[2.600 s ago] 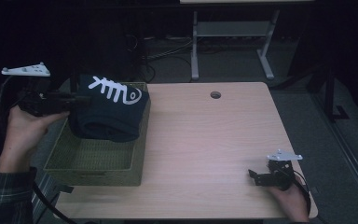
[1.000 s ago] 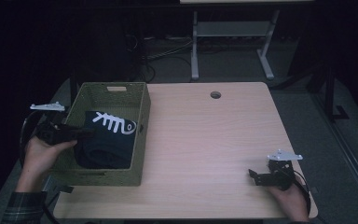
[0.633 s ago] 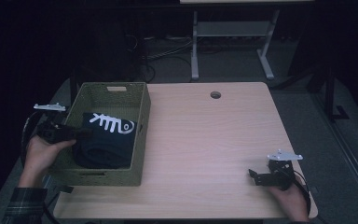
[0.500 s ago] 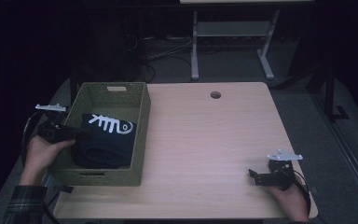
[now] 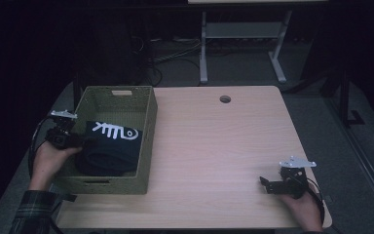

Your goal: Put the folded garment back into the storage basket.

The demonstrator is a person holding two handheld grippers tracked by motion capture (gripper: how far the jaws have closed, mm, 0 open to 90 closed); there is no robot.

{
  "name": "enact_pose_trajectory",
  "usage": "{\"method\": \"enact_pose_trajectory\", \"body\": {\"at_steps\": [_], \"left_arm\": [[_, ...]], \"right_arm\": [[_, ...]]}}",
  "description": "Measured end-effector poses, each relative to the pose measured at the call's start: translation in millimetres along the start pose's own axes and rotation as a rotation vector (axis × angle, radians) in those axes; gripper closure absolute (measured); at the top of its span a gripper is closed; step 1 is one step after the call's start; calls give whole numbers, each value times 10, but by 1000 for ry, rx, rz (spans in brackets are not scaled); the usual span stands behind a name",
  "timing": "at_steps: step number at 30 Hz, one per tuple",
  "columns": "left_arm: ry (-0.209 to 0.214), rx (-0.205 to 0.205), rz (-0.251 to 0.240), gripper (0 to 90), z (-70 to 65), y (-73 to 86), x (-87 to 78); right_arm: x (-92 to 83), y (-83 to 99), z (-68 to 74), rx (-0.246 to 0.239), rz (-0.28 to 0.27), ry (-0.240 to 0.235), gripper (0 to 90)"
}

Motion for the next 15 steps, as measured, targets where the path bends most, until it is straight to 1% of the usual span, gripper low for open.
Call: {"method": "enact_pose_trajectory", "body": {"at_steps": [1,5,7,8,9,10,11,12,15], "left_arm": [[-8,1,8,588,7,4,0],[-51,1,19,511,35,17,12],[-72,-3,18,460,50,23,7],[-80,-12,11,429,58,27,-4],[-80,-12,11,395,58,27,-4],[-89,-12,3,382,65,29,-26],[-89,-12,3,379,65,29,-26],[-81,-13,-3,379,60,29,-41],[-77,-10,-27,353,24,18,-87]], "right_arm": [[0,0,0,0,0,0,30],[0,0,0,0,0,0,30],[0,0,0,0,0,0,30],[0,0,0,-1,0,0,30],[0,0,0,-1,0,0,30],[0,0,0,0,0,0,31],[0,0,0,0,0,0,31],[0,0,0,0,0,0,31],[0,0,0,0,0,0,31]]}}
Point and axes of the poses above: each handheld gripper's, and its own axes: x roughly forward along the jaws, y roughly out of its underside, z roughly to its left, the point moved 5 cm from there along x, roughly forward along the jaws, and after that the axes turned 5 degrees about -x, right-handed, at the moved point
